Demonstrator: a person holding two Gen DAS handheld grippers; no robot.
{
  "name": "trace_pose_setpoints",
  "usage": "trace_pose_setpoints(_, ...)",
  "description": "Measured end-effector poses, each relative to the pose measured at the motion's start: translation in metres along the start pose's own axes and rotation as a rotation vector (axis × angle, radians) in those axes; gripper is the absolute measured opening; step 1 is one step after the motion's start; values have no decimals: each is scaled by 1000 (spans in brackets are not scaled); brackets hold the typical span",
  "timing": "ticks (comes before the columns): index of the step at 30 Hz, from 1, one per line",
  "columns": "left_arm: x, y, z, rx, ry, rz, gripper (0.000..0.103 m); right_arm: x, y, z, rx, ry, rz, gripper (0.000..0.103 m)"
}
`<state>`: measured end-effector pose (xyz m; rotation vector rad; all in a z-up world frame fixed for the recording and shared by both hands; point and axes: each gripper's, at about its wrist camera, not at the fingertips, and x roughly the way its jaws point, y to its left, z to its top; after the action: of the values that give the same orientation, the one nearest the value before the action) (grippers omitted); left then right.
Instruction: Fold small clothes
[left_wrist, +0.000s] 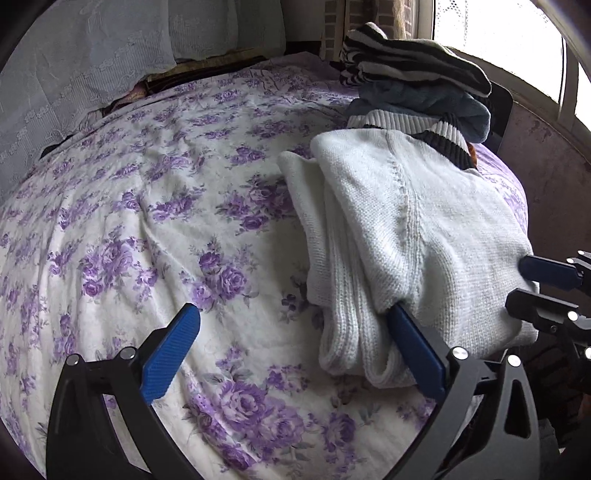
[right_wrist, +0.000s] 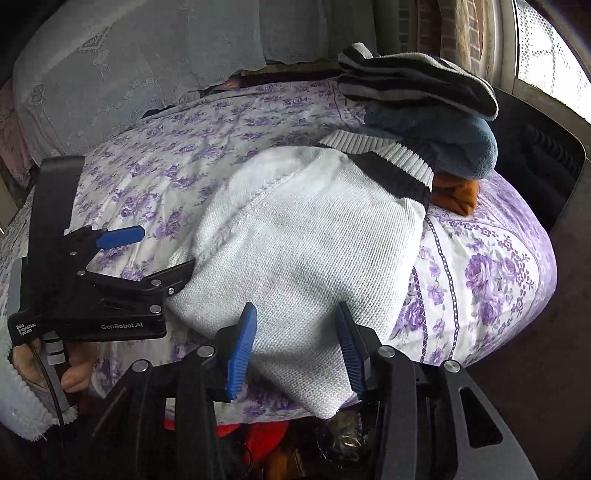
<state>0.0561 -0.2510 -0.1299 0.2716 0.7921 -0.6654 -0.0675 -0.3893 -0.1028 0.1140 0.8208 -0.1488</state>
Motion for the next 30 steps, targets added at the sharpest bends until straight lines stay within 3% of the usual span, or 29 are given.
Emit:
trace_pose_setpoints(5, -17, -3, 32, 13, -72, -11, 99, -19, -20, 43, 48, -143, 14, 44)
trace_pose_setpoints(9, -19, -22, 74, 77, -133, 60, 99, 4, -56, 79, 140, -185, -22, 44)
trace_pose_setpoints(12, -23, -24, 91, 51, -161, 21, 99, 24, -70, 100, 143, -200, -46, 39)
trace_pose_setpoints(15, -12, -29, 92, 65, -150, 18, 99, 46, -77, 114, 133, -175, -54, 39)
trace_pose_setpoints(18, 34, -37, 77, 119, -40, 87, 99, 93, -92, 116, 156, -63, -66, 39)
trace_pose_setpoints(19, 46, -35, 70, 110, -29, 79, 99, 109, -98, 114, 166, -19, -57, 39)
trace_pose_setpoints(20, 48, -27, 66, 68, -64, 49, 99, 115, -102, 111, 181, -13, -35, 39)
trace_pose_setpoints(22, 49, -17, 69, 22, -39, -7, 99, 111, -107, 112, 199, -4, -1, 36)
trace_pose_setpoints(24, 48, -12, 72, -2, -23, -40, 99, 100, -104, 116, 189, -17, -24, 29)
trace_pose_setpoints(27, 45, -14, 67, 4, -40, -32, 99, 80, -88, 128, 148, -91, -3, 29)
trace_pose_setpoints(30, 43, -18, 65, 29, -54, -10, 99, 100, -70, 146, 117, -53, 36, 27)
